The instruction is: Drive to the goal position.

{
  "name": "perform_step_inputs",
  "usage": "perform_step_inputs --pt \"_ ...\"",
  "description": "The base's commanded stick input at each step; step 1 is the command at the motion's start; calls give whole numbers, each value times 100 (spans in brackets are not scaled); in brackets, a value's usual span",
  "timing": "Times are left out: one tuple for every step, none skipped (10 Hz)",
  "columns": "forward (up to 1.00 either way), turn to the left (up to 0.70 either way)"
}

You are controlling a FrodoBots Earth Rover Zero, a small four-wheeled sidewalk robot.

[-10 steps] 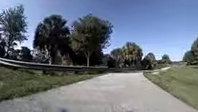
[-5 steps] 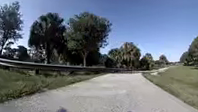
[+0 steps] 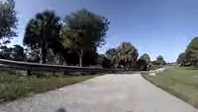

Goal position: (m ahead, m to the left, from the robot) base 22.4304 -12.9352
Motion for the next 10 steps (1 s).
perform_step_inputs --pt "70 0" --pt "70 0" --pt "70 0" --pt "70 0" --pt "70 0" --pt "70 0" --pt "70 0" --pt "70 0" --pt "70 0" --pt "70 0"
